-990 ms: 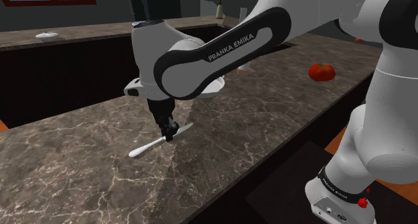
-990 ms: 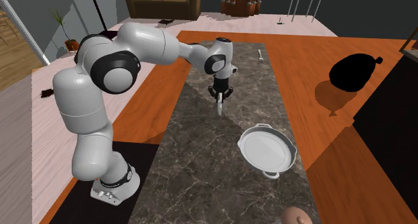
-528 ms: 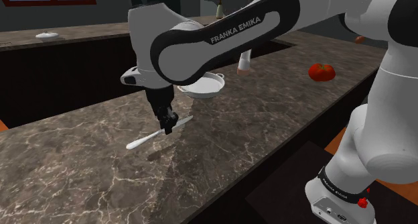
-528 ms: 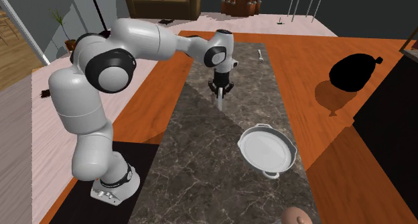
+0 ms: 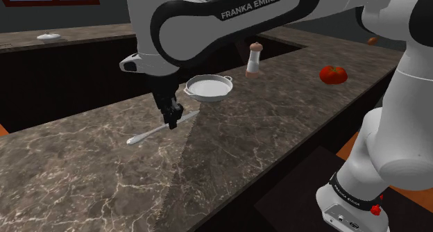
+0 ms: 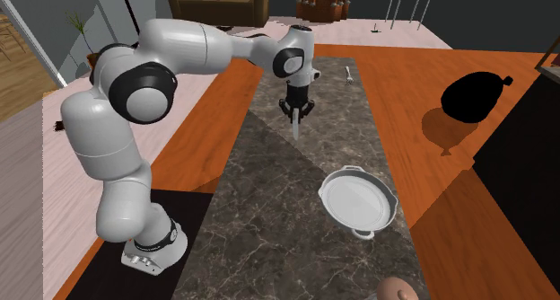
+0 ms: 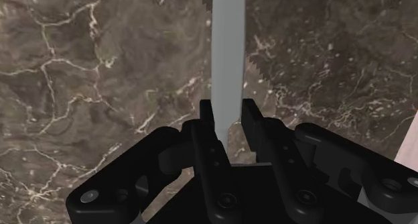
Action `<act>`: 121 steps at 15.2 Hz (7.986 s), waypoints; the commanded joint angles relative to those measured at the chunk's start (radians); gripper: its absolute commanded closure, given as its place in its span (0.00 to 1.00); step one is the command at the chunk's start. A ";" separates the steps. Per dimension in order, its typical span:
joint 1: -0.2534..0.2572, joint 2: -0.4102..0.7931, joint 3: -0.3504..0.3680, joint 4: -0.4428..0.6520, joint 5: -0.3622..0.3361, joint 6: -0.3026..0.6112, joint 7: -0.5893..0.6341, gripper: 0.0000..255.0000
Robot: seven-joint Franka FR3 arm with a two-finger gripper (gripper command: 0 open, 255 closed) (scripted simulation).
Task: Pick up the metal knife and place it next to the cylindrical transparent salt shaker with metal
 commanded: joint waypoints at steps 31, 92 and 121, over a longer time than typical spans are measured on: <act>0.031 0.065 0.012 0.524 -0.022 -0.463 0.013 1.00; -0.455 -0.399 -0.641 -0.164 -0.014 -0.223 -1.092 1.00; -0.461 -0.344 -0.661 -0.504 -0.010 0.170 -1.100 1.00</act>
